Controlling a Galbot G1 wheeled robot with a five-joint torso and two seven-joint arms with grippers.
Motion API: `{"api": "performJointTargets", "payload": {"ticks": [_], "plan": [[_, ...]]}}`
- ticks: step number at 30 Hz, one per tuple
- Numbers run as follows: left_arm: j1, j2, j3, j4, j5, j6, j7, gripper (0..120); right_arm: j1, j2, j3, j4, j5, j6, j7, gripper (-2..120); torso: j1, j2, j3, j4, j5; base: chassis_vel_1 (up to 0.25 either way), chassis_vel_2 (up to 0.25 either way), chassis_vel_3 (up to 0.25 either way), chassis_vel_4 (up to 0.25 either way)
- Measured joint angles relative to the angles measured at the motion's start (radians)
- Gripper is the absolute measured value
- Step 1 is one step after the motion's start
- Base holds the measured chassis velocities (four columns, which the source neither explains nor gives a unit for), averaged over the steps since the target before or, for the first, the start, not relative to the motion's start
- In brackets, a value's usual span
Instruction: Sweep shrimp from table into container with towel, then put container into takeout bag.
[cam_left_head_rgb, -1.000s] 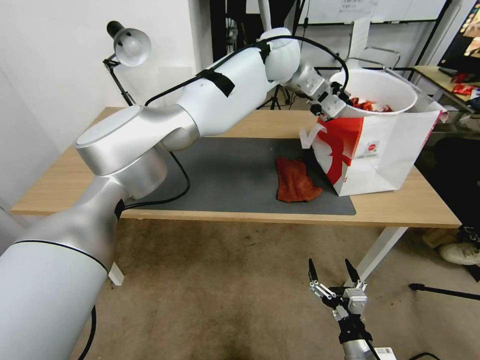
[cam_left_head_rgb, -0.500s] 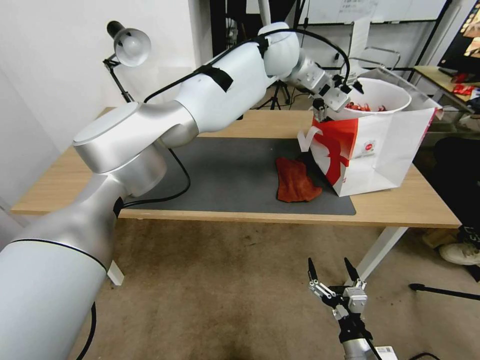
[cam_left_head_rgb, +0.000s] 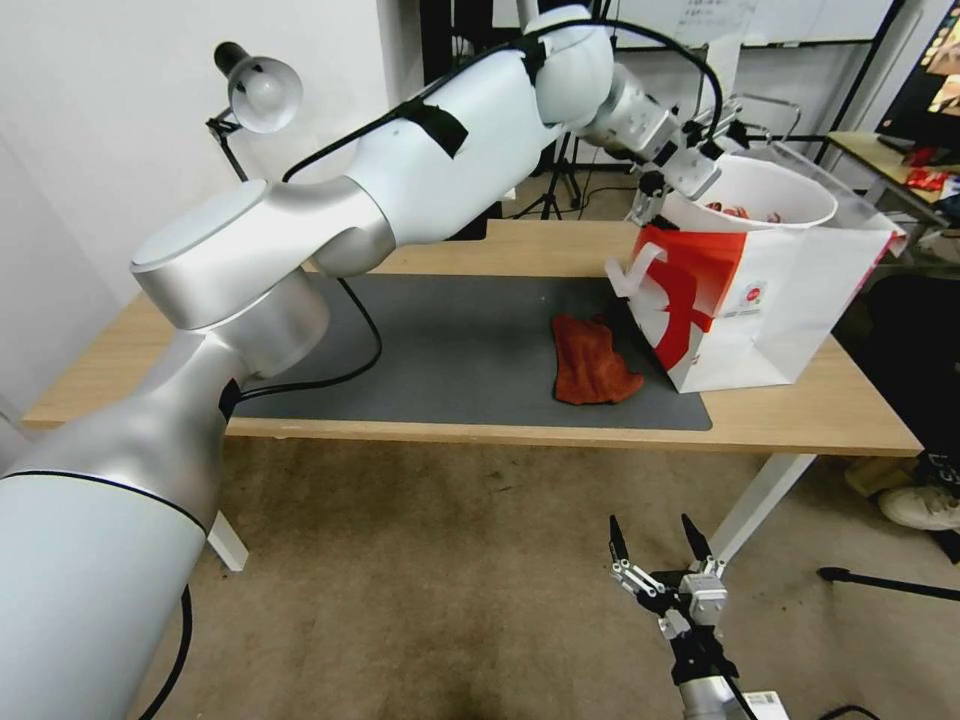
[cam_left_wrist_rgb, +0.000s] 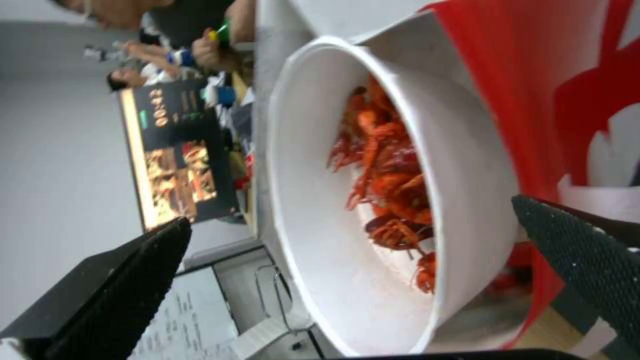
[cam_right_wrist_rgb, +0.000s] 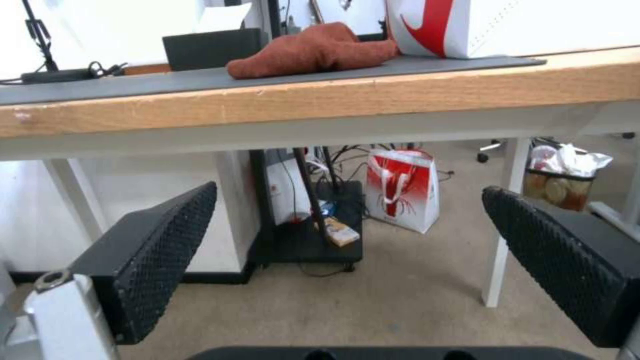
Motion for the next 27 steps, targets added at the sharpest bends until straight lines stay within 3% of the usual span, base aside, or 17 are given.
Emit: {"api": "performJointTargets", "payload": {"ticks": [5,7,9,10,11,12,13,14,15,16,17,18,20,21,23,25,27], "plan": [[0.007,0.037,-0.021,0.016,-0.152,0.099,-0.015,105,0.011,0.000,-0.006,-0.008,0.000,-0.002,0.000,100,0.000,0.000,0.000,-0.0002,0.0000,0.000,0.000,0.000,0.000],[0.022,0.062,-0.021,-0.001,-0.205,0.148,-0.040,102,0.018,-0.002,-0.010,-0.012,0.000,-0.003,0.000,100,0.000,0.000,0.000,0.0001,0.0000,0.000,0.000,0.000,0.000],[0.070,0.127,-0.012,-0.067,-0.306,0.255,-0.120,101,0.036,-0.008,-0.020,-0.022,0.003,-0.012,0.002,100,0.000,0.000,0.000,0.0002,-0.0002,0.000,0.000,0.000,0.000],[0.070,0.127,-0.012,-0.067,-0.306,0.255,-0.120,101,0.036,-0.008,-0.020,-0.022,0.003,-0.012,0.002,100,0.000,0.000,0.000,0.0002,-0.0002,0.000,0.000,0.000,0.000],[0.095,0.162,0.001,-0.114,-0.362,0.304,-0.190,100,0.046,-0.013,-0.025,-0.025,0.010,-0.018,0.004,100,0.000,0.000,0.000,0.0002,-0.0003,0.000,0.000,0.000,0.000],[0.134,0.214,0.018,-0.192,-0.445,0.379,-0.322,100,0.057,-0.017,-0.031,-0.029,0.018,-0.023,0.006,100,0.000,0.000,0.000,0.0000,-0.0001,0.000,0.000,0.000,0.000],[0.134,0.214,0.018,-0.192,-0.445,0.379,-0.322,100,0.057,-0.017,-0.031,-0.029,0.018,-0.023,0.006,100,0.000,0.000,0.000,0.0000,-0.0001,0.000,0.000,0.000,0.000],[0.181,0.267,0.024,-0.273,-0.532,0.464,-0.480,100,0.065,-0.021,-0.033,-0.031,0.024,-0.027,0.008,100,0.000,0.000,0.000,0.0001,-0.0003,0.000,0.000,0.000,0.000],[0.181,0.267,0.024,-0.273,-0.532,0.464,-0.480,100,0.065,-0.021,-0.033,-0.031,0.024,-0.027,0.008,100,0.000,0.000,0.000,0.0001,-0.0003,0.000,0.000,0.000,0.000],[0.218,0.302,0.027,-0.334,-0.600,0.532,-0.601,100,0.069,-0.024,-0.035,-0.033,0.028,-0.029,0.008,100,0.000,0.000,0.000,0.0003,-0.0003,0.000,0.000,0.000,0.000],[0.289,0.350,0.021,-0.442,-0.723,0.627,-0.792,100,0.070,-0.025,-0.036,-0.033,0.030,-0.030,0.008,100,0.000,0.000,0.000,0.0006,-0.0005,0.000,0.000,0.000,0.000],[0.289,0.350,0.021,-0.442,-0.723,0.627,-0.792,100,0.070,-0.025,-0.036,-0.033,0.030,-0.030,0.008,100,0.000,0.000,0.000,0.0006,-0.0005,0.000,0.000,0.000,0.000],[0.424,0.411,-0.042,-0.626,-0.877,0.717,-1.080,100,0.059,-0.023,-0.034,-0.025,0.029,-0.030,0.008,100,0.000,0.000,0.000,0.0000,-0.0004,0.000,0.000,0.000,0.000],[0.424,0.411,-0.042,-0.626,-0.877,0.717,-1.080,100,0.059,-0.023,-0.034,-0.025,0.029,-0.030,0.008,100,0.000,0.000,0.000,0.0000,-0.0004,0.000,0.000,0.000,0.000],[0.543,0.464,-0.116,-0.757,-0.907,0.753,-1.222,100,0.053,-0.023,-0.032,-0.017,0.027,-0.029,0.008,100,0.000,0.000,0.000,-0.0006,-0.0001,0.000,0.000,0.000,0.000],[0.569,0.476,-0.133,-0.781,-0.903,0.754,-1.238,100,0.055,-0.024,-0.032,-0.016,0.027,-0.029,0.008,100,0.000,0.000,0.000,-0.0005,-0.0001,0.000,0.000,0.000,0.000],[0.697,0.539,-0.213,-0.879,-0.883,0.745,-1.267,100,0.072,-0.031,-0.036,-0.017,0.034,-0.035,0.010,100,0.000,0.000,0.000,0.0003,-0.0002,0.000,0.000,0.000,0.000]]}}
